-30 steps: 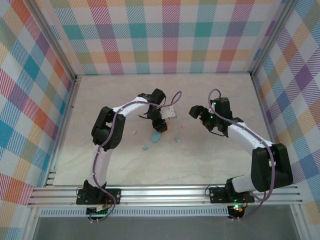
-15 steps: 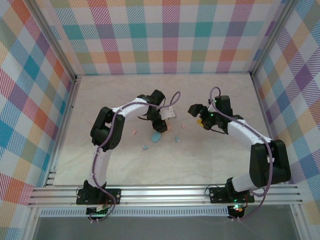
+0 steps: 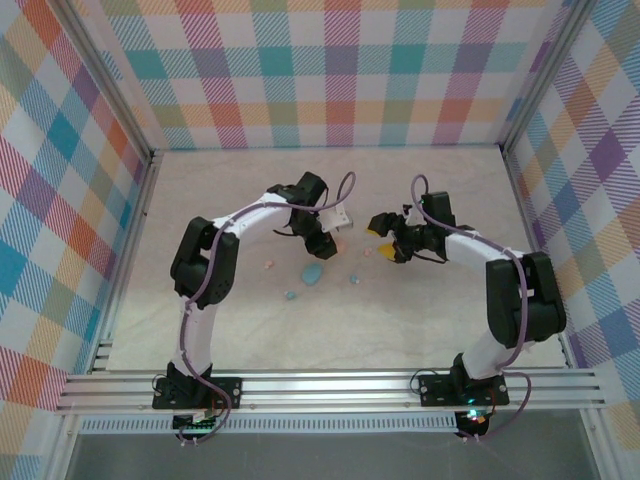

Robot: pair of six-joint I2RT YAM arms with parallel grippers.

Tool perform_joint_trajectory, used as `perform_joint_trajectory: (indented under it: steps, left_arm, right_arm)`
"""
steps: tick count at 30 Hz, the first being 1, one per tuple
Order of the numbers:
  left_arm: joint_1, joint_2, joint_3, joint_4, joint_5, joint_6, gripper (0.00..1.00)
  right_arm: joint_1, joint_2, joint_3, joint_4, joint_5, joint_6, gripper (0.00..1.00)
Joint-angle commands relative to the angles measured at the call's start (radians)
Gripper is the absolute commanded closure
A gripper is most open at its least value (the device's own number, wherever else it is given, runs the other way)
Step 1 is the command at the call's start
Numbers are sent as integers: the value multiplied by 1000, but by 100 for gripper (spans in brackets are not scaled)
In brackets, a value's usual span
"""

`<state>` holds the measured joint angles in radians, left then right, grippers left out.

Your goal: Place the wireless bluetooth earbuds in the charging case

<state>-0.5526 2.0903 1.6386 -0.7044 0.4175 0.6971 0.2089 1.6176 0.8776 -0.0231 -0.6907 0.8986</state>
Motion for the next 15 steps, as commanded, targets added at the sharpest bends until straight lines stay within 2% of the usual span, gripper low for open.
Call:
perform_joint_trajectory:
  steps: [1,7,15]
  left_arm:
    - [11,-80,-17,6,45,-36,67]
    - [11,-154,-36,28,92,-73,67]
    - [6,-171,18,-44,148,-80,67]
  right_arm:
    - [7,17,14,72,-89,45,25]
    - [49,55,74,82,-161,40,25]
    - [116,90,130,126,-227,51,30]
